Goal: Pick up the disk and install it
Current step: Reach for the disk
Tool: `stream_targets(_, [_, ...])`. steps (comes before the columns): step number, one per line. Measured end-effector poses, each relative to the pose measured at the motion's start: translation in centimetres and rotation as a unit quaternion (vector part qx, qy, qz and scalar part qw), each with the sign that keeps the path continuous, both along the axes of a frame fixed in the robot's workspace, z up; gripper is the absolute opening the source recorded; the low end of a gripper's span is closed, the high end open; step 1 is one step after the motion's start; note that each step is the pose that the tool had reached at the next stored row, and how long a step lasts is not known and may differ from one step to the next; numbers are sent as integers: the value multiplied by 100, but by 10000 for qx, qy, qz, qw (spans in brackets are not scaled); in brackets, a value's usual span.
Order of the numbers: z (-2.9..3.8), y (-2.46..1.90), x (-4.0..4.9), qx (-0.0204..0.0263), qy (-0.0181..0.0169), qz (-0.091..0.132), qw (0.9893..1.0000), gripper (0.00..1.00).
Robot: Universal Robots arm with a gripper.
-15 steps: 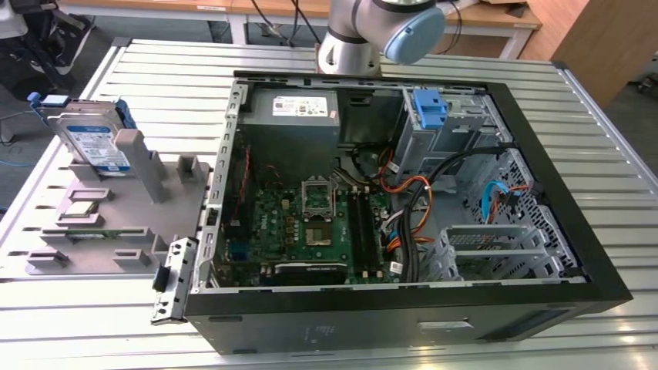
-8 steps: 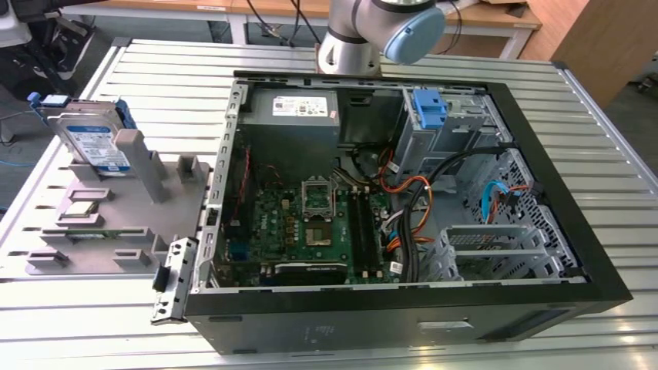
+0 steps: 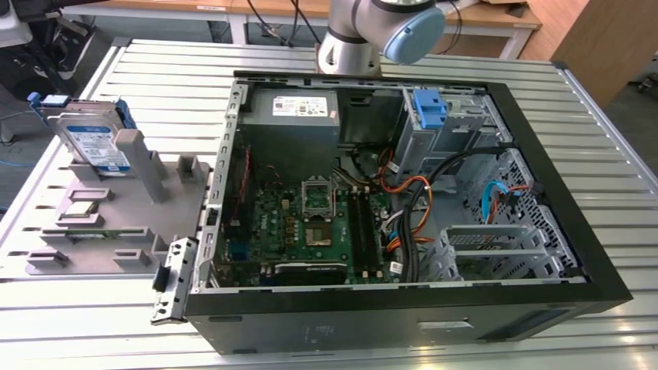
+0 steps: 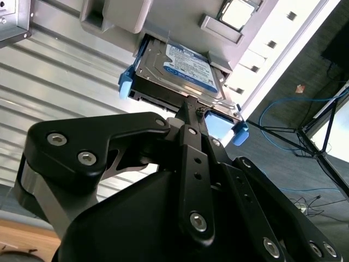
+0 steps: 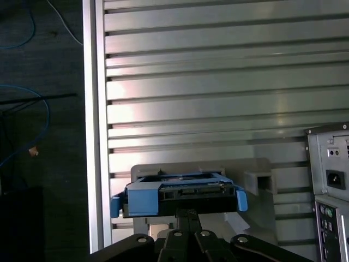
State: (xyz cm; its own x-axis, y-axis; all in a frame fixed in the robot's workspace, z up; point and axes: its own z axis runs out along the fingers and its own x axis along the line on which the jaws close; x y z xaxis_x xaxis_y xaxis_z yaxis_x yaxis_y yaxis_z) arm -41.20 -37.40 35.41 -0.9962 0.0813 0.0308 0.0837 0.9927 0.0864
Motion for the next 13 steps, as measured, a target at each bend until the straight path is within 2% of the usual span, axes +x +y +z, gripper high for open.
stream_targets(6, [-17, 20, -26, -17, 1, 0, 10000, 11])
stream_targets(13, [-23, 21, -27, -24, 0, 0, 10000, 11])
